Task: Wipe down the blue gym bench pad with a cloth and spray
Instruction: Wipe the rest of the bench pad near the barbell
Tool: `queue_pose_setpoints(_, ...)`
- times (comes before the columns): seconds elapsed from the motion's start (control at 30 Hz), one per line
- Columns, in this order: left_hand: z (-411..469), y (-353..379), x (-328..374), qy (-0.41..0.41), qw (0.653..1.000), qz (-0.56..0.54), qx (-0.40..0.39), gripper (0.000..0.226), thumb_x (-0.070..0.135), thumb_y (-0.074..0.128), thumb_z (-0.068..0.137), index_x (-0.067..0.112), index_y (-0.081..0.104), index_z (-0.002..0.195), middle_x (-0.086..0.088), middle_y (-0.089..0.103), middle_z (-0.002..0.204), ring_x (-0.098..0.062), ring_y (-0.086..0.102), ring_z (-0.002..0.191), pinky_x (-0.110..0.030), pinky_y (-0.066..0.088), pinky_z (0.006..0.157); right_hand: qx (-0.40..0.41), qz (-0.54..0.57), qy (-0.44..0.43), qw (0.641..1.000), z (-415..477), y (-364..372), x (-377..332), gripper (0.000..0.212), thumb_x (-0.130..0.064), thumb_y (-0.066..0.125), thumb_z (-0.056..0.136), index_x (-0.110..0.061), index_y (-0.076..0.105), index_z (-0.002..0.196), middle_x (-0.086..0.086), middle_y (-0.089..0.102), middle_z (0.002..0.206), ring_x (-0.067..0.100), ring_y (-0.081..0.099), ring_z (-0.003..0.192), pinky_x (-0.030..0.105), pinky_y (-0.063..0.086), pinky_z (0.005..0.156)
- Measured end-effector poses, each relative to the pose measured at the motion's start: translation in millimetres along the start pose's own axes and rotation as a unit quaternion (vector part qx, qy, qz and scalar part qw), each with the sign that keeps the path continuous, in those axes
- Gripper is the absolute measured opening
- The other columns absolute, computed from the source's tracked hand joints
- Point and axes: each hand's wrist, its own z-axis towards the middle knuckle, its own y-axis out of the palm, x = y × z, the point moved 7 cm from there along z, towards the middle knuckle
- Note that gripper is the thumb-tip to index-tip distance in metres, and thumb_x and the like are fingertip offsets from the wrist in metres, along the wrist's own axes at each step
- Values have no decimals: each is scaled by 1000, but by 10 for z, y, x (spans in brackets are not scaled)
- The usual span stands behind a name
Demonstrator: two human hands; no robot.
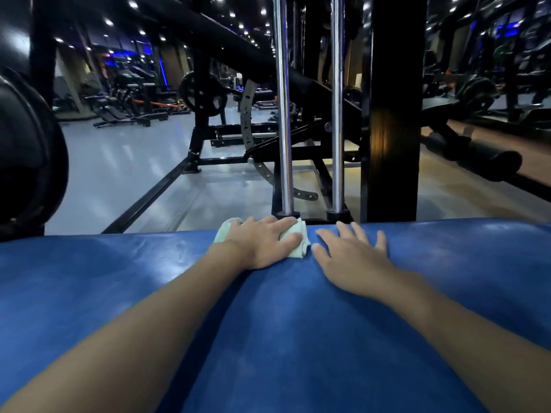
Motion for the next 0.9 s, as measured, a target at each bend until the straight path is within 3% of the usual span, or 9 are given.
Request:
queue_pose_setpoints(0.07,-46,-19,-289,-10,1000,-5,-11,56,65,16,96,49,24,148,1,42,151,-33,43,133,-52,26,110,3,-2,-9,1000,-5,33,-55,52,-51,17,102,-35,23,152,6,5,166,22,-3,152,60,-5,116)
queue_pose_setpoints(0.2,-170,-61,-884,-46,999,-6,-18,51,65,15,96,49,32,141,0,49,142,-30,47,129,-53,27,105,8,-19,15,1000,-22,-2,-75,49,-44,18,104,-31,27,150,7,9,165,21,0,152,59,-2,118)
queue_pose_setpoints(0.3,-165,-38,-835,-36,999,5,-13,53,64,15,94,46,36,139,-1,49,142,-33,46,129,-56,26,106,0,34,-18,999,6,45,-599,50,-43,18,104,-30,31,150,1,10,166,19,1,152,56,-4,119)
queue_pose_setpoints(0.4,-200,-24,-839,-14,1000,-9,-9,54,64,17,95,47,33,143,-1,48,145,-33,44,131,-56,25,108,-3,10,-35,999,26,185,-914,53,-50,13,103,-39,17,154,-2,2,167,21,-4,153,60,-6,118)
queue_pose_setpoints(0.6,-521,-103,-1989,-79,997,-20,-5,54,67,14,94,48,35,140,1,49,143,-29,44,132,-53,24,109,-7,-31,3,999,57,212,-874,54,-51,15,101,-42,12,154,-7,0,167,19,-4,153,58,-3,118)
queue_pose_setpoints(0.77,-490,-59,-1828,-55,998,-3,-11,61,66,11,89,48,32,142,0,45,148,-32,43,132,-57,22,107,-15,-49,43,998,117,214,-1039,51,-45,17,103,-30,19,152,1,2,166,27,-1,153,60,0,118)
queue_pose_setpoints(0.9,-563,-85,-2055,-51,999,-16,-8,58,66,14,93,48,29,145,-1,45,149,-31,42,134,-56,21,110,-8,-20,-60,998,153,319,-1802,56,-54,19,102,-28,27,150,1,6,166,20,-4,152,55,-6,119)
